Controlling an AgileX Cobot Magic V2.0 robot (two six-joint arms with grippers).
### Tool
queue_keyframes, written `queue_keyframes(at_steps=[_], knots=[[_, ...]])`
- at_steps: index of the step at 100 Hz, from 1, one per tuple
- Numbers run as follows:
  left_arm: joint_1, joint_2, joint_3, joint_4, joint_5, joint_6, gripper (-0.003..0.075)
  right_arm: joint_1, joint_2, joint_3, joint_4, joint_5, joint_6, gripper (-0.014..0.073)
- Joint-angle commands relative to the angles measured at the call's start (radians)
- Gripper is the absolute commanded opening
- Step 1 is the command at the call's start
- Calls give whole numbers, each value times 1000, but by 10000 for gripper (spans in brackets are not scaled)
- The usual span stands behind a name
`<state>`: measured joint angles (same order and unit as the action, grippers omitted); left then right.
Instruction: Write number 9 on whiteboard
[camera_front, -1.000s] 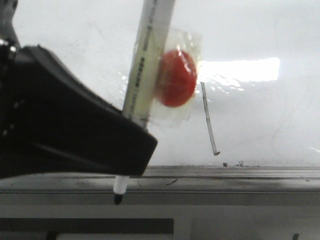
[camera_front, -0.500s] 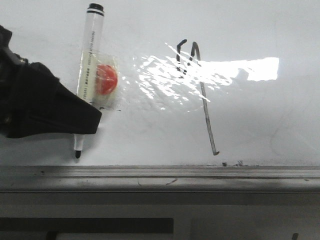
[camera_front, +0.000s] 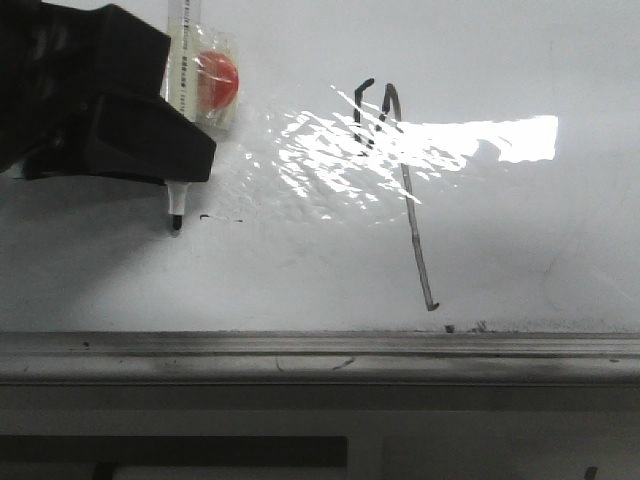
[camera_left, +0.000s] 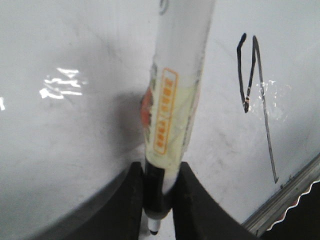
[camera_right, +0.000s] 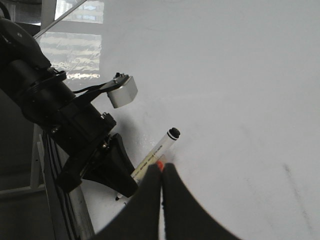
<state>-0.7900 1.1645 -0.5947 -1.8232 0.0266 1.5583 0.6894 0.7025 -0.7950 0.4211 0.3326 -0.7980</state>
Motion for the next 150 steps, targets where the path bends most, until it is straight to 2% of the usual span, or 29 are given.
queue_keyframes(at_steps=[1, 16, 40, 45, 57, 64, 91, 113, 124, 133, 143, 150], knots=[[-1, 6, -29, -31, -98, -9, -20, -4, 8, -28, 41, -74, 3, -61], [-1, 20, -29, -29, -152, -9, -20, -4, 8, -28, 72, -74, 3, -61], [-1, 33, -29, -29, -153, -9, -7, -4, 8, -28, 87, -74, 3, -61], [-1, 33, -29, -29, -153, -9, 40, -4, 8, -28, 94, -74, 3, -61], [-1, 33, -29, -29, -157, -9, 255, -4, 8, -28, 112, -72, 3, -61], [-1, 33, -29, -29, -171, -9, 334, -4, 8, -28, 117, -72, 3, -61], [-1, 33, -29, -29, -209, -10, 393, -4, 8, -28, 117, -66, 3, -61], [-1, -21, -35, -29, -179, -10, 593, -4, 6, -28, 114, -62, 3, -61], [-3, -124, -24, -29, -162, -10, 578, -4, -15, -26, 77, -46, 3, -61], [-3, -251, 9, -27, -171, -2, 536, -4, -51, -16, 27, -7, 3, -60], [-3, -404, 68, -20, -175, -2, 433, -12, -119, 41, -13, 7, 3, -60], [-3, -520, 119, -18, -177, 0, 325, -31, -173, 101, -22, 2, 3, -60]])
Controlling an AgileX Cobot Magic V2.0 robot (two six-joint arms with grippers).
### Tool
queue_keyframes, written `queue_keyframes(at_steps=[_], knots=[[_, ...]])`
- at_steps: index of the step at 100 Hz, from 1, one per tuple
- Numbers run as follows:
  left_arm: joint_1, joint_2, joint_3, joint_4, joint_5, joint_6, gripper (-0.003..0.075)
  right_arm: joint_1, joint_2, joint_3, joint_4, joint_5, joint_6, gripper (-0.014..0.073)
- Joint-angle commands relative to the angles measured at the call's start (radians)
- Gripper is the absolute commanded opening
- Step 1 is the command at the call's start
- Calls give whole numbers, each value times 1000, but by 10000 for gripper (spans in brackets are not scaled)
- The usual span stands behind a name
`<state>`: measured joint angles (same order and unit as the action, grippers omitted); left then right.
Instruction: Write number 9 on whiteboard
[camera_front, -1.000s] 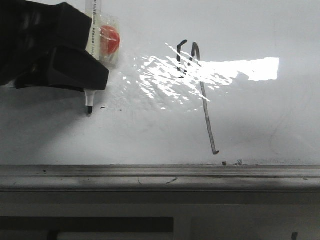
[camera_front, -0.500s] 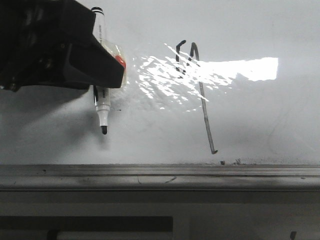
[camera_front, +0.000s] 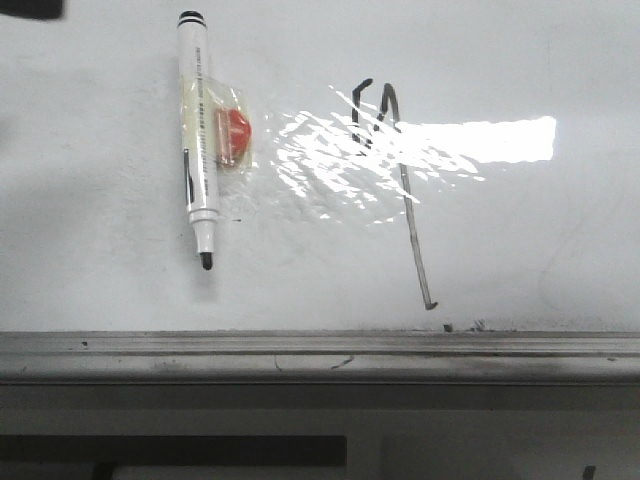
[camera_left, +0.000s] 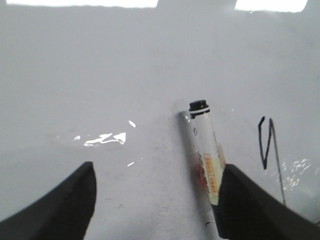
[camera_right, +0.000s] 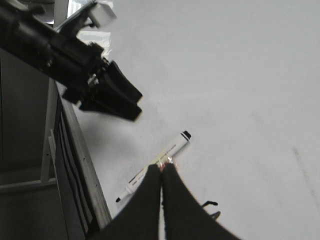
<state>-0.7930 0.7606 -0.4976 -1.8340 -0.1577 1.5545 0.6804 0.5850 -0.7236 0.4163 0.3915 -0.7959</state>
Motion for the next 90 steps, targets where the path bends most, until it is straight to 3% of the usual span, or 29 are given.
queue_keyframes(at_steps=[1, 17, 40, 90], knots=[[0, -139, 27, -7, 8, 4, 300, -24, -61, 36, -17, -58, 1, -60], [0, -365, 134, -11, 8, 4, -19, -49, -183, 172, -17, -88, 1, -61], [0, -547, 202, -16, 11, 4, -20, -49, -248, 218, -17, -78, 1, -61], [0, -561, 201, -16, 11, 4, -20, -49, -246, 218, -17, -77, 1, -61]])
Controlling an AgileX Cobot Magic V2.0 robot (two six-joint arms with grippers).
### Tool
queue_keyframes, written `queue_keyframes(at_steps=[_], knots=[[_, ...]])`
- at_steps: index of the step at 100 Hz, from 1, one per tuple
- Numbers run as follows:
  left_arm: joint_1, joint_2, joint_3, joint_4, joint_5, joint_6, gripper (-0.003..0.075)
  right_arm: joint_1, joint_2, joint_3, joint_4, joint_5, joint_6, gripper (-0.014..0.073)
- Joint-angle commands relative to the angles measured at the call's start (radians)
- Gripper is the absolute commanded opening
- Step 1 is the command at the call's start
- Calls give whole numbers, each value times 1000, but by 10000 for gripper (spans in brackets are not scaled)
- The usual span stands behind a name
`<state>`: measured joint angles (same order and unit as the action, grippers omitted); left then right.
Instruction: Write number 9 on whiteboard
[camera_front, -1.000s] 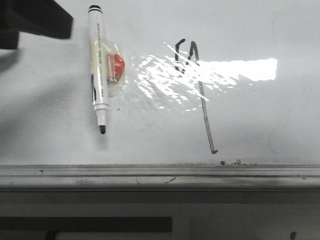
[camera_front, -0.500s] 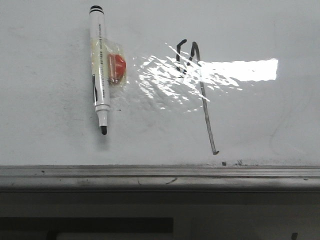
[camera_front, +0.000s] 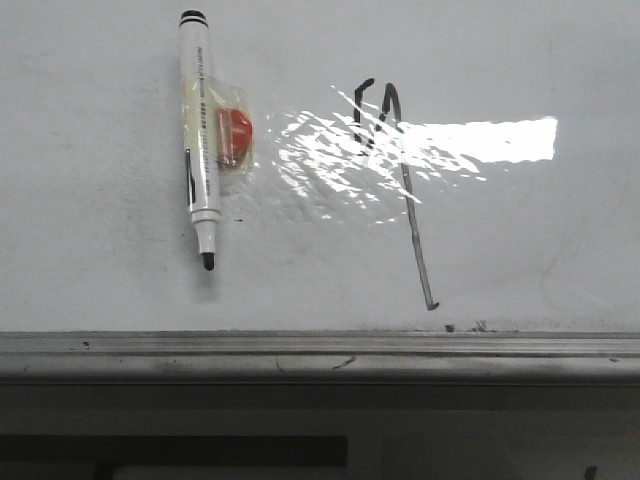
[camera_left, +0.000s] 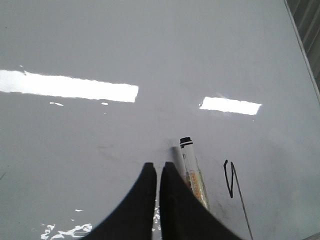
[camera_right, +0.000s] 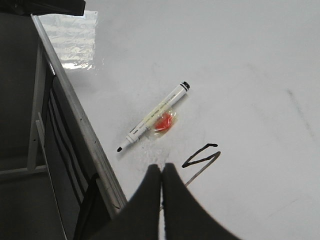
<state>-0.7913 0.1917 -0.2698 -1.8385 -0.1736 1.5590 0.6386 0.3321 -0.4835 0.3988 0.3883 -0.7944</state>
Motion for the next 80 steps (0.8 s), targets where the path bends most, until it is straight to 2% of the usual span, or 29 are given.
queue_keyframes(at_steps=[1, 23, 31, 40, 50, 57, 62, 72, 80], knots=[[-1, 8, -26, -11, 27, 0, -20, -7, 7, -22, 1, -74, 0, -61], [6, 8, 9, -1, 30, 0, -20, -7, 7, -22, 1, -71, 0, -61], [33, 8, 34, 43, -15, 0, -20, -7, 7, -22, 1, -71, 0, -61], [108, 8, 89, 48, -26, 0, -20, -7, 7, -22, 1, -71, 0, -61], [217, 8, 153, 58, 33, 0, -20, -7, 7, -22, 1, -71, 0, -61], [298, 8, 189, 195, 143, -34, -20, -7, 7, -22, 1, -71, 0, -61], [357, 8, 199, 393, 231, -150, -20, -7, 7, -22, 1, -71, 0, -61], [487, 5, 202, 827, 357, -591, -20, -7, 7, -22, 1, -71, 0, -61], [572, -19, 202, 1055, 437, -841, -20, -7, 7, -22, 1, -71, 0, -61]])
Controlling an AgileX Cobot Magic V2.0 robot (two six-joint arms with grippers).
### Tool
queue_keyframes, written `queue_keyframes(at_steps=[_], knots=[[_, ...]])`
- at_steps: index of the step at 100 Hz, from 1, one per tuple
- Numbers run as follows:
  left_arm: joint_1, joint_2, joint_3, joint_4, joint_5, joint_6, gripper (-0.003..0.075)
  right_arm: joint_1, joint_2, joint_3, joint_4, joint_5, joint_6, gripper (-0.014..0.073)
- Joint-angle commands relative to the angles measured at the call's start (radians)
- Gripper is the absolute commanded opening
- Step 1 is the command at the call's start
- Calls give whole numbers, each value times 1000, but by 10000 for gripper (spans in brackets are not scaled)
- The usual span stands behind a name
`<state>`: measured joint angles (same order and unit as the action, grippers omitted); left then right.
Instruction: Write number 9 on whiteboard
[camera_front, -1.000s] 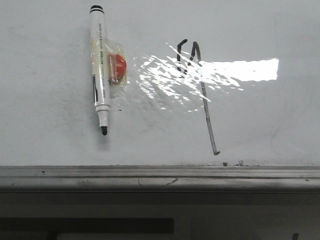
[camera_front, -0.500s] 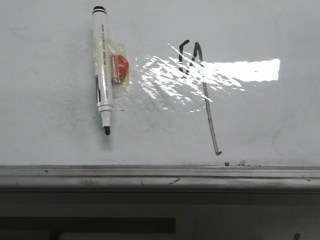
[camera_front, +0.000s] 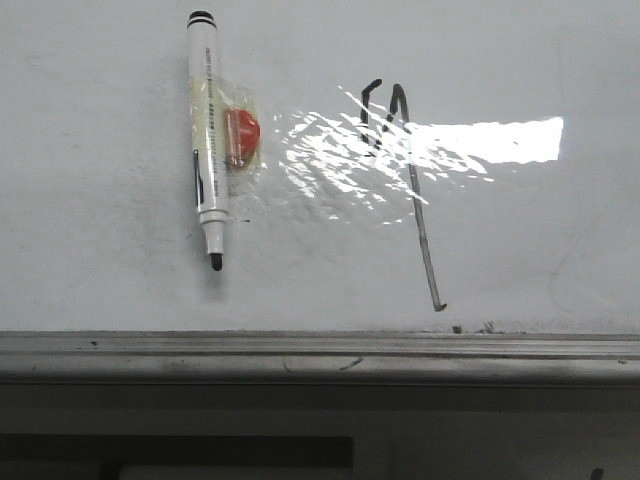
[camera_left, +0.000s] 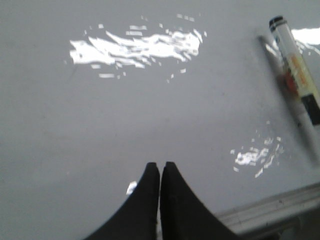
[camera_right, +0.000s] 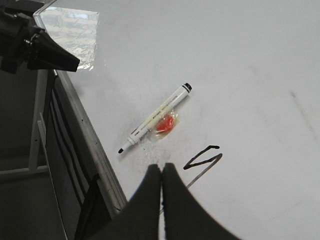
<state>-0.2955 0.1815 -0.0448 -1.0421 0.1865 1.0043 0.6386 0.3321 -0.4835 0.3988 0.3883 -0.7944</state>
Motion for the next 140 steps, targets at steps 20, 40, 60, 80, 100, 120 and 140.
queue_keyframes(at_steps=[20, 40, 60, 80, 100, 120, 140], knots=[[176, -165, -15, 491, 155, -463, -20, -7, 7, -22, 1, -71, 0, -61], [174, -205, 24, 683, 109, -745, -20, -7, 7, -22, 1, -66, 0, -61], [178, -213, 64, 817, 135, -924, -20, -7, 7, -22, 1, -64, 0, -61], [191, -213, 64, 817, 125, -924, -20, -7, 7, -22, 1, -64, 0, -61], [191, -213, 64, 809, 125, -924, -20, -7, 7, -22, 1, -64, 0, -61], [191, -213, 64, 809, 125, -924, -20, -7, 7, -22, 1, -64, 0, -61], [191, -213, 64, 809, 125, -924, -20, -7, 7, -18, 1, -64, 0, -61]])
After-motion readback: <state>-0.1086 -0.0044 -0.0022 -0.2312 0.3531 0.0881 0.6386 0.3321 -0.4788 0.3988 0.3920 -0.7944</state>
